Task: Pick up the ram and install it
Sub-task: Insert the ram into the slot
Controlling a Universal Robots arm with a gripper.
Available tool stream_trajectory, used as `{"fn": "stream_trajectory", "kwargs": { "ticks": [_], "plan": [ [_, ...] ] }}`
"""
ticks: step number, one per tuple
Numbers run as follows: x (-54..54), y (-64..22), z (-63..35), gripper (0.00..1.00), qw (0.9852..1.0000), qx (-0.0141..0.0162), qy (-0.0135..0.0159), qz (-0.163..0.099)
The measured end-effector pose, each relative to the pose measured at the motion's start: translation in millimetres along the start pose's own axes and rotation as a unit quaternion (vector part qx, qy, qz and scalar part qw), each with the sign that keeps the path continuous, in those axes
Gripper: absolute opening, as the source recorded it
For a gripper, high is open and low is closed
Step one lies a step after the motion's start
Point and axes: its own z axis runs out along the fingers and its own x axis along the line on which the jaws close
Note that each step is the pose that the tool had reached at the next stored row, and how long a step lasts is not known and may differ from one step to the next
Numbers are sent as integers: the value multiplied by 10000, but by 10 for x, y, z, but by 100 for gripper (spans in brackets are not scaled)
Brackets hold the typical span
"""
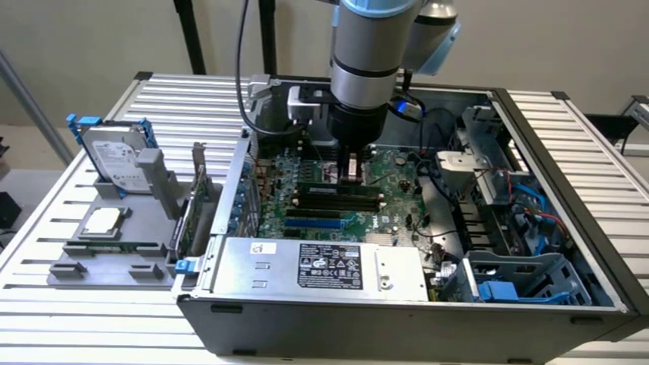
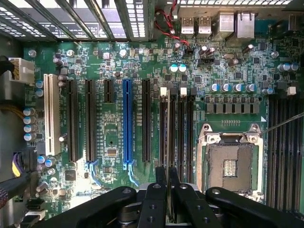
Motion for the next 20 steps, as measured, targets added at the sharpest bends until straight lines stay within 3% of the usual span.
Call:
{"fn": "stream_trajectory", "kwargs": {
  "ticks": [6,11,20],
  "plan": [
    [-1,-8,39,13,10000,2,31,0],
    [-1,-62,54,13,10000,2,33,0],
    [-1,-66,102,13,10000,24,34,0]
  ]
}}
